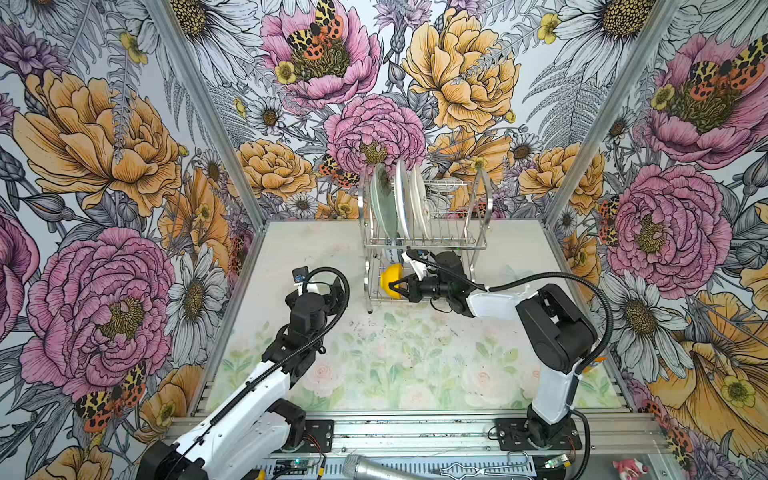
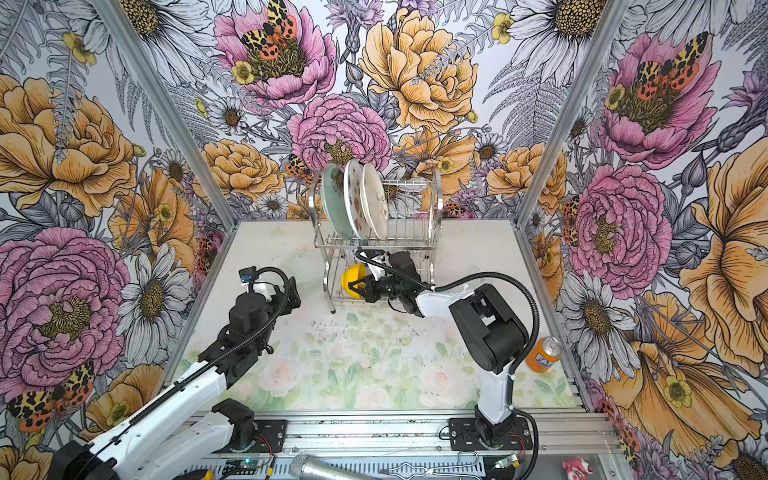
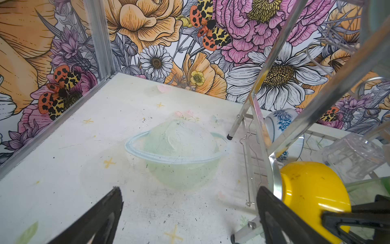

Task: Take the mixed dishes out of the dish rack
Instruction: 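Lift the yellow bowl out of the rack with the right gripper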

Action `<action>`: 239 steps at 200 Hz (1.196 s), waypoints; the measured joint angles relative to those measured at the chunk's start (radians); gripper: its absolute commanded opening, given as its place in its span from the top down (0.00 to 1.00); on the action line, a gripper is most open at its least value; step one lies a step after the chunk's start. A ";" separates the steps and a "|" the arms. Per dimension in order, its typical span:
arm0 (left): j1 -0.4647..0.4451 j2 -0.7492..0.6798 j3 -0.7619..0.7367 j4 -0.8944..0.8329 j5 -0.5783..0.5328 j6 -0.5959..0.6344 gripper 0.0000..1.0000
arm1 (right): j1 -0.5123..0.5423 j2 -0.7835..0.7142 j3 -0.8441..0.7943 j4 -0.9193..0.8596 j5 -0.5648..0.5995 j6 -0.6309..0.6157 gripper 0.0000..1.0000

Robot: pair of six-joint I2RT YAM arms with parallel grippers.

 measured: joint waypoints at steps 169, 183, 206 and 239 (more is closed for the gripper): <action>0.000 0.000 0.000 0.000 0.000 0.000 0.01 | 0.004 0.000 -0.031 0.064 0.001 -0.036 1.00; 0.000 0.000 0.000 0.000 0.000 0.000 0.01 | 0.006 0.000 -0.043 0.091 0.010 -0.034 1.00; 0.000 0.000 0.000 0.000 0.000 0.000 0.01 | 0.009 0.000 -0.054 0.117 0.019 -0.029 1.00; 0.000 0.000 0.000 -0.002 0.000 0.000 0.01 | 0.013 0.001 -0.070 0.158 0.026 -0.018 1.00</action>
